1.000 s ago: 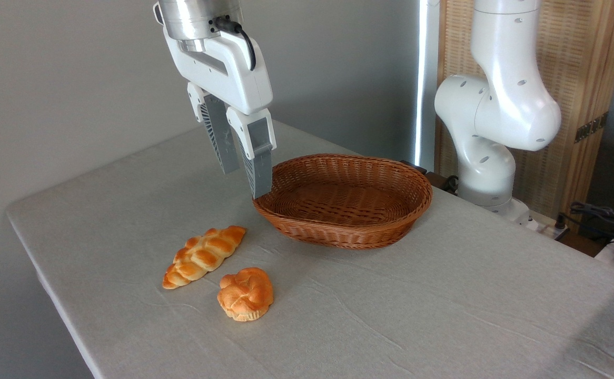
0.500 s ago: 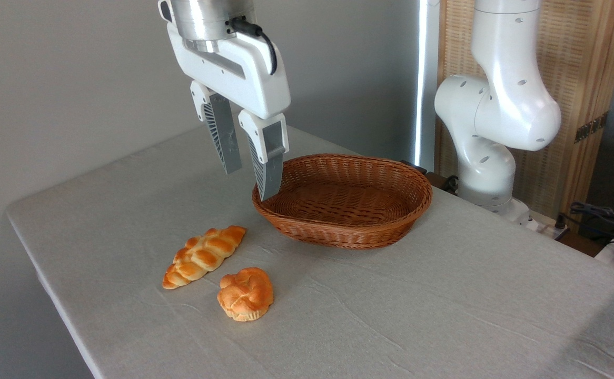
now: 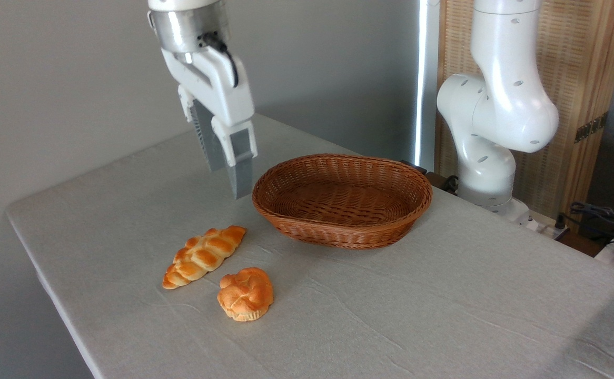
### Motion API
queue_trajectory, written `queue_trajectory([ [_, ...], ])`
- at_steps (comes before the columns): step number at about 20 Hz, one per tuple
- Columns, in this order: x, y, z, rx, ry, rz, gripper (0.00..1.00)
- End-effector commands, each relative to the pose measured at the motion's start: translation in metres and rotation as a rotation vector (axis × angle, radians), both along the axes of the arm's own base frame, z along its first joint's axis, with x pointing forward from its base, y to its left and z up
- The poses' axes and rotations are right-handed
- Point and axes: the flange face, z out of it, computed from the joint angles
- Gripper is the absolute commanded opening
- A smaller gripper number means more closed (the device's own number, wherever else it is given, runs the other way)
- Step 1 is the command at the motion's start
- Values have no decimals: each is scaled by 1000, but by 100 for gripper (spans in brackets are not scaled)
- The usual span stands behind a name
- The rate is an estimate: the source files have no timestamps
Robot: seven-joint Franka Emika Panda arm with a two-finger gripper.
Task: Put bread into the basket
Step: 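Move the open gripper down toward the small round knotted roll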
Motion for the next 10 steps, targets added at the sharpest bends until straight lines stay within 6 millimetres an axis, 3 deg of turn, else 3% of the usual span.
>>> queue_trajectory([
  [1, 21, 6, -39, 68, -43, 1, 100],
  [4, 22, -12, -102, 92, -39, -38, 100],
  [8, 26, -11, -156, 162, -18, -77, 100],
  [10, 30, -9, -172, 201, -5, -97, 100],
])
